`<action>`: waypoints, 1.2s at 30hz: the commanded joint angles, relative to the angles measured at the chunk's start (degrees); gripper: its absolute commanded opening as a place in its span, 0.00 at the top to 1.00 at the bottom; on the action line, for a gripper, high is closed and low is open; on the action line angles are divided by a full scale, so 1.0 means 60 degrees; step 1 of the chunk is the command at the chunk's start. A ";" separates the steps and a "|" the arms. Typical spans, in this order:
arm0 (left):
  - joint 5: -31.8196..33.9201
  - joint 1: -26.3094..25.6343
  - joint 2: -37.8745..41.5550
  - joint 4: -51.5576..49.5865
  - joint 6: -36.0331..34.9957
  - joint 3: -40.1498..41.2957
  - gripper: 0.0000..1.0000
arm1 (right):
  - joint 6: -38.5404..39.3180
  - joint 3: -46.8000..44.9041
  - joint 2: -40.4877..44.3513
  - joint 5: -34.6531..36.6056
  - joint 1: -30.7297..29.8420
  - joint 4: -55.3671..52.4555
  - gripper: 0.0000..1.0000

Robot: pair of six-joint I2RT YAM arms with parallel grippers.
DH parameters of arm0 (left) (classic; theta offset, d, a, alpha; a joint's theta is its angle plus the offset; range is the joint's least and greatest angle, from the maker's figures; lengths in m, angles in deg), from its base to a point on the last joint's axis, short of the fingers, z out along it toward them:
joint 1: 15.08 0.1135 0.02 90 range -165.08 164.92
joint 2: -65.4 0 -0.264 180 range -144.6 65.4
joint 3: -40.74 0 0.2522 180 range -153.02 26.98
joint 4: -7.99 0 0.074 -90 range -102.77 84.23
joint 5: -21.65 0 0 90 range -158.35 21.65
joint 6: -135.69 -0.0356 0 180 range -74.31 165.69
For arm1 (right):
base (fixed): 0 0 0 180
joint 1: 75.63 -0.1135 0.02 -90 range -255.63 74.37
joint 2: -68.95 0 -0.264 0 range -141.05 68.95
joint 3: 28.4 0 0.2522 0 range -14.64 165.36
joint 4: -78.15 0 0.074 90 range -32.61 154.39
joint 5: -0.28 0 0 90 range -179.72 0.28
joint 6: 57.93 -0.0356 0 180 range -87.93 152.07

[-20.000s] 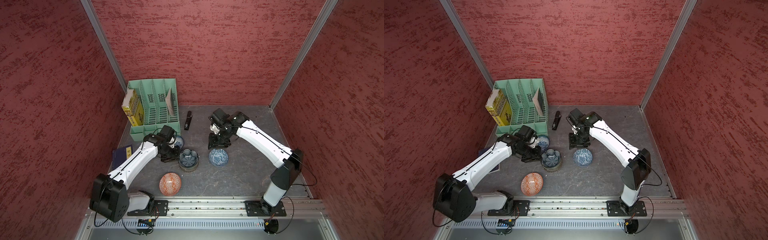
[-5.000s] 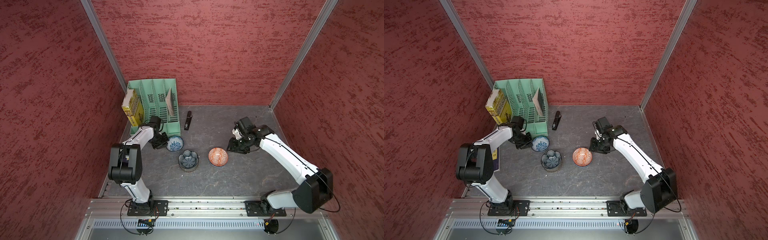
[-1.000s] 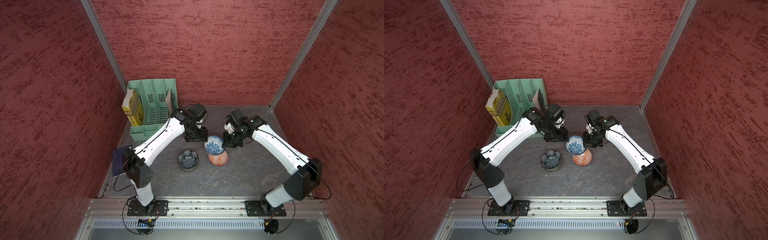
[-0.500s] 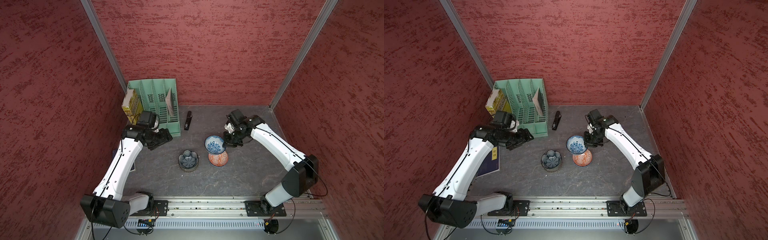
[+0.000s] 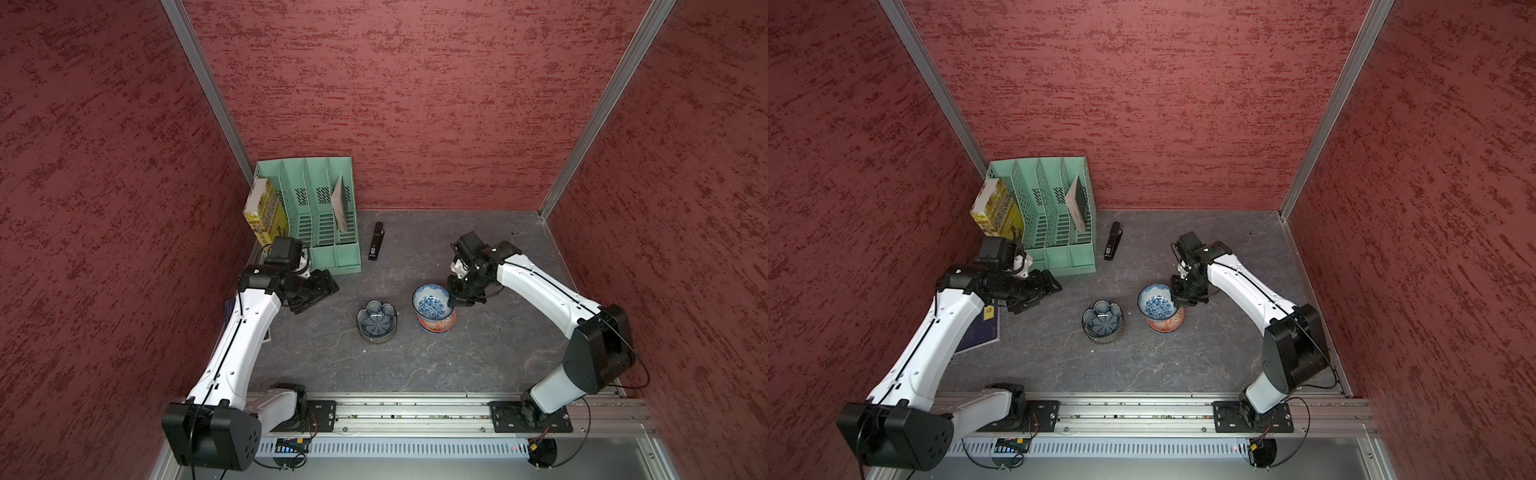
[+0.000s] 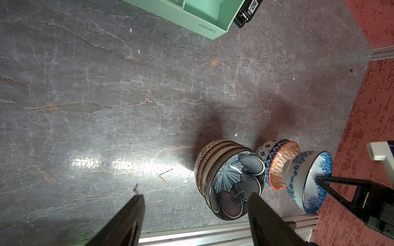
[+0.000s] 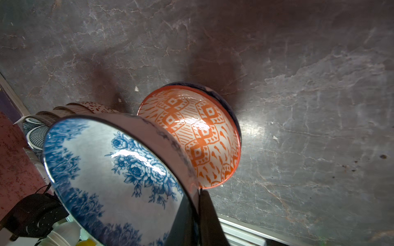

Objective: Stack the bowls
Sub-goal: Place the bowl on the bowl.

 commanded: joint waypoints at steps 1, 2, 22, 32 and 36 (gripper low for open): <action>-0.0149 0.0083 0.0309 0.0496 -0.0068 0.0469 0.21 | 0.0024 -0.0187 0.0261 0.0216 0.0091 0.0428 1.00; -0.0145 0.0083 0.0388 0.0573 -0.0068 0.0597 0.21 | 0.0025 -0.0272 0.0291 0.0231 0.0111 0.0487 1.00; 0.0171 0.0092 0.0628 0.0673 -0.0245 0.1181 0.21 | 0.0030 -0.0975 0.0368 0.0411 0.0170 0.1334 1.00; 0.0159 0.0083 0.0657 0.0712 -0.0259 0.1348 0.21 | 0.0012 -0.1258 0.0408 0.0408 0.0172 0.1473 1.00; 0.0097 0.0083 0.0640 0.0768 -0.0256 0.1445 0.21 | 0.0014 -0.1362 0.0412 0.0449 0.0182 0.1531 1.00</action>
